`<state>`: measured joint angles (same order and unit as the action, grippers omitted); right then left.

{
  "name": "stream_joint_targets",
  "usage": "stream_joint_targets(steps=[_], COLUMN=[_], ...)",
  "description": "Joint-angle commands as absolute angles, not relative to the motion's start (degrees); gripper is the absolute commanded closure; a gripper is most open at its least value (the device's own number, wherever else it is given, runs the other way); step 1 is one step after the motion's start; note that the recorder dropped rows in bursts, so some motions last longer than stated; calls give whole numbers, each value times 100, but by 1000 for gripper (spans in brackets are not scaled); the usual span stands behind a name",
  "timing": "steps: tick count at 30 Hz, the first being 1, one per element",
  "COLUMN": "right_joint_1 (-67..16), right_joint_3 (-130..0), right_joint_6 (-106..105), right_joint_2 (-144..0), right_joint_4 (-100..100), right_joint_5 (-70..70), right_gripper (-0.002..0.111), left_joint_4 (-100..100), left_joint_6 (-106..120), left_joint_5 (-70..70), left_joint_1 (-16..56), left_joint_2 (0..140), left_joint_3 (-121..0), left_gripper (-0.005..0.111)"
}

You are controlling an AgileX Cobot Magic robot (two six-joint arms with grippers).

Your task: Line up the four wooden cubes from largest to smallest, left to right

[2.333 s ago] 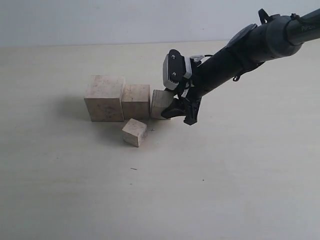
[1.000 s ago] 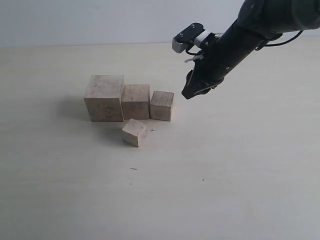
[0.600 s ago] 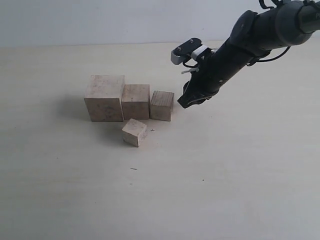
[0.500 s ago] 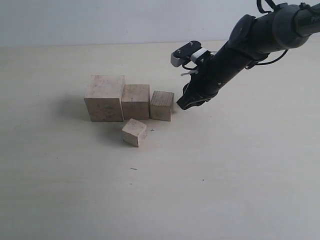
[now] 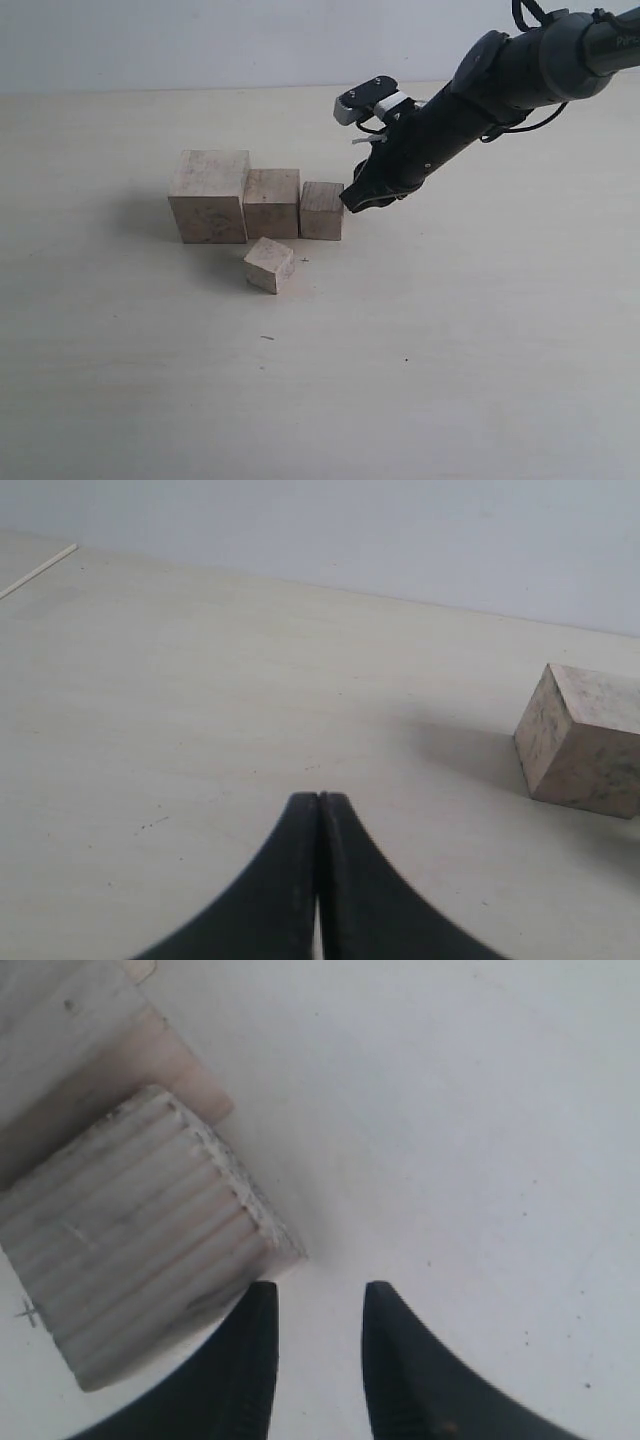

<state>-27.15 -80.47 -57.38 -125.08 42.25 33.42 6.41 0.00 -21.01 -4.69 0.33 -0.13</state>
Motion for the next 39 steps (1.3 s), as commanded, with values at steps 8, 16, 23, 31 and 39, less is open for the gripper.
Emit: stream_joint_targets(steps=[8,16,23,31,39], right_joint_1=[-2727,-2727,-2716,-2806,-3919], right_joint_3=[-8039,-8039,-8039,-8039,-8039], right_joint_6=[-5804,-5779,-4404,-4586,-5118], right_joint_2=[-12497,-12374,-11788,-10944,-10634], right_joint_4=[4504,4389,3090,3129,3414], right_joint_5=[3279,3325,3431,4314,4568], right_gripper=[80,80,80,103,108], left_joint_4=[620,620,620,620,620], left_joint_6=[0,0,0,0,0], left_joint_5=[-2054,-2054,-2054,-2054,-2054], left_joint_1=[-443,-443,-443,-443,-443], left_joint_2=[0,0,0,0,0], left_joint_3=[0,0,0,0,0], left_gripper=[107,107,107,107,107])
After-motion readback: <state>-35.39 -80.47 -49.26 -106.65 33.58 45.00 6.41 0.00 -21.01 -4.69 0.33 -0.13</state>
